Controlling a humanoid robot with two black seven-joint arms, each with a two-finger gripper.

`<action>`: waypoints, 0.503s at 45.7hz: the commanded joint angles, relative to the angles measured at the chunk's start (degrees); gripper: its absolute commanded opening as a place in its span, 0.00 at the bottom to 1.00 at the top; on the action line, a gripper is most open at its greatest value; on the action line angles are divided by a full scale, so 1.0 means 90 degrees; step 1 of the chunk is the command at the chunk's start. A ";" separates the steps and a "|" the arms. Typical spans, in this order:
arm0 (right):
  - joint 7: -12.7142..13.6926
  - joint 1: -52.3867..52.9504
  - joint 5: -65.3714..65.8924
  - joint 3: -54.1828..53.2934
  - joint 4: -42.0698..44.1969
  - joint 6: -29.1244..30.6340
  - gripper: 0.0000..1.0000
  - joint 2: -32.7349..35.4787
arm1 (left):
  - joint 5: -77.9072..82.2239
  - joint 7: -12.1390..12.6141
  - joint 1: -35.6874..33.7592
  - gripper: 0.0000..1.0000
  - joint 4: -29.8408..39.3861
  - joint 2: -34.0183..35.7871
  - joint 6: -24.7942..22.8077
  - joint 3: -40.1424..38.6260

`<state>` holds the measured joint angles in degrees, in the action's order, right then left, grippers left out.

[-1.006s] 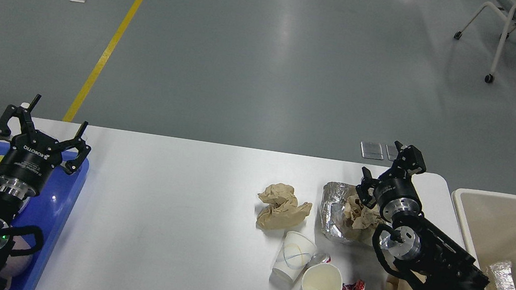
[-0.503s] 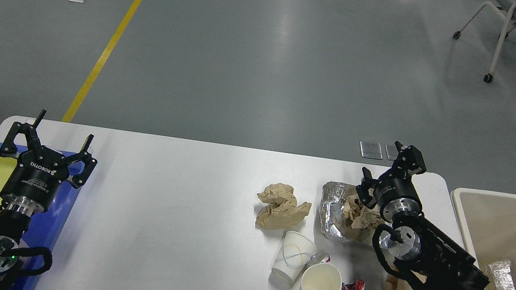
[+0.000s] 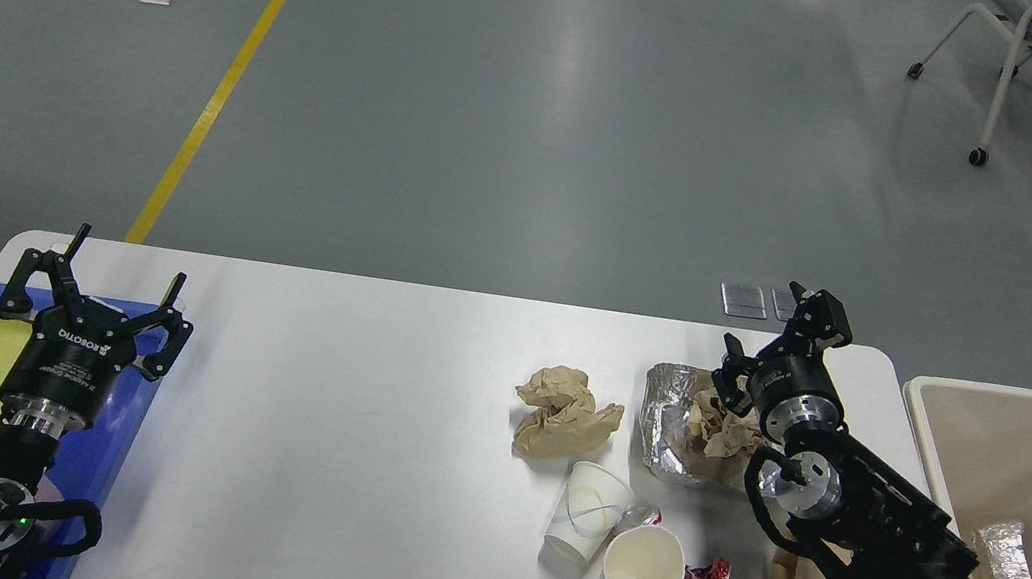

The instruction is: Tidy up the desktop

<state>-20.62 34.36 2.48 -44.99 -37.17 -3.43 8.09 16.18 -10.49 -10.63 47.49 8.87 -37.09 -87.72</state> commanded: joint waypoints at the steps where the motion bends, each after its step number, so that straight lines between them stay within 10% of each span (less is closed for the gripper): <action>1: -0.0004 0.0000 -0.0002 -0.0001 -0.0001 0.0000 1.00 0.0000 | -0.0001 0.0003 0.0000 0.96 0.0006 0.0000 0.0000 0.0001; 23: -0.0014 -0.0010 -0.0002 0.0009 -0.0001 0.0000 1.00 0.0000 | -0.0001 0.0003 0.0000 0.96 0.0006 0.0000 0.0000 0.0001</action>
<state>-20.62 34.36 2.48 -45.00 -37.17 -3.43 8.09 16.17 -10.46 -10.64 47.49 8.88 -37.09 -87.69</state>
